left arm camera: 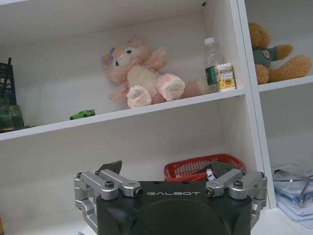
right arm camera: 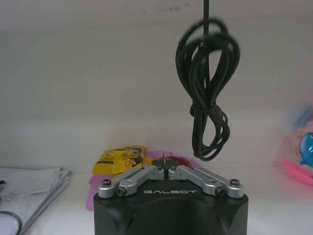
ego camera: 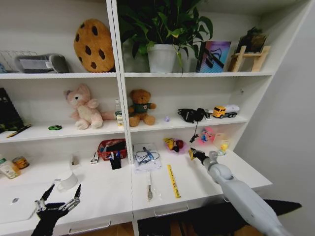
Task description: Organize the objects on the table.
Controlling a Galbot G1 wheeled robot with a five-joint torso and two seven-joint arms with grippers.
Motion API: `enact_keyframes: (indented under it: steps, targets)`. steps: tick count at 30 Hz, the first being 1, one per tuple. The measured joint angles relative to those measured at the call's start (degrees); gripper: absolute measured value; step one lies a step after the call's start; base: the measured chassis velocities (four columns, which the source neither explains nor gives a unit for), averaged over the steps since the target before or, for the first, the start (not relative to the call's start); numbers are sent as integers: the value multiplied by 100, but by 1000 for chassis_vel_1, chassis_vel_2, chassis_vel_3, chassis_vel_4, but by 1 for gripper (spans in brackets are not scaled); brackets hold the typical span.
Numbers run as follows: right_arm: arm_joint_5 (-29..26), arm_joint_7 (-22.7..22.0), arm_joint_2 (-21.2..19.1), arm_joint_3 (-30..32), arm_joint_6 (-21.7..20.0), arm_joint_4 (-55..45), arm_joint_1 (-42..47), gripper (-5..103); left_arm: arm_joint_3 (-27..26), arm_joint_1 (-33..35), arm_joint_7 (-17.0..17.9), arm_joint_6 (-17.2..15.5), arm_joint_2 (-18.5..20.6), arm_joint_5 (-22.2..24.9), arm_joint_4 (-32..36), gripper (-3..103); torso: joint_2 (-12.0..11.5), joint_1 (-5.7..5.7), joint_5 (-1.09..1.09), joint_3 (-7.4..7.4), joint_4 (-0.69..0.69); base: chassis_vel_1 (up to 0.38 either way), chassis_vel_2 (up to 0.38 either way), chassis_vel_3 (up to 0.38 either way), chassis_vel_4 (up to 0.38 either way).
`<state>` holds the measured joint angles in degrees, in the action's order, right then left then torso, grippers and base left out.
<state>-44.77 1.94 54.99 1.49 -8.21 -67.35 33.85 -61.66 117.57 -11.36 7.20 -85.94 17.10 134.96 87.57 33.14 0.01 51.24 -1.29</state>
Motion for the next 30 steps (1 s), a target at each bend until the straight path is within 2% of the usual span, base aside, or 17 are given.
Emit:
enact_keyframes:
  steps: [5,7,8,13,23,25,26,27,29,30]
  targets:
    - [75,170,481,-378,137,1001,-593,0,1,0,-2,-1,0,0,0,100,-1,0,-1,0,-3,0,0,0,0]
    - [103,175,531,-383,157,1056,-622,0,1,0,-1,0,0,0,0,100,0,0,-1,0,-3,0,0,0,0]
    - [192,188,703,-392,240,1226,-717,0,1,0,-1,-1,0,0,0,100,0,0,-2,-1,-2,0,0,0,0]
    - [427,231,1018,-413,509,1570,-917,0,1,0,-1,0,0,0,0,100,0,-1,-1,-1,-2,0,0,0,0]
    - [572,323,1276,-416,849,2067,-1238,0,1,0,-1,0,0,0,0,100,0,0,-2,-1,-2,0,0,0,0]
    - [585,323,1345,-414,1001,2226,-1286,-3,1,0,-1,0,0,0,0,100,0,-1,-1,-1,-3,0,0,0,0]
    - [610,321,1398,-413,1158,2353,-1311,8,1,0,-1,0,0,0,0,100,0,-1,-1,-1,-3,0,0,0,0]
    - [610,321,1398,-413,1158,2353,-1311,8,1,0,-1,0,0,0,0,100,0,-1,-1,-1,-3,0,0,0,0]
    - [638,320,1414,-404,1266,2461,-1281,19,1,0,-1,0,0,0,-1,100,0,-1,-2,-1,-2,0,0,0,0]
    - [638,320,1414,-404,1266,2461,-1281,19,1,0,-1,0,0,0,-1,100,0,-1,-2,-1,-2,0,0,0,0]
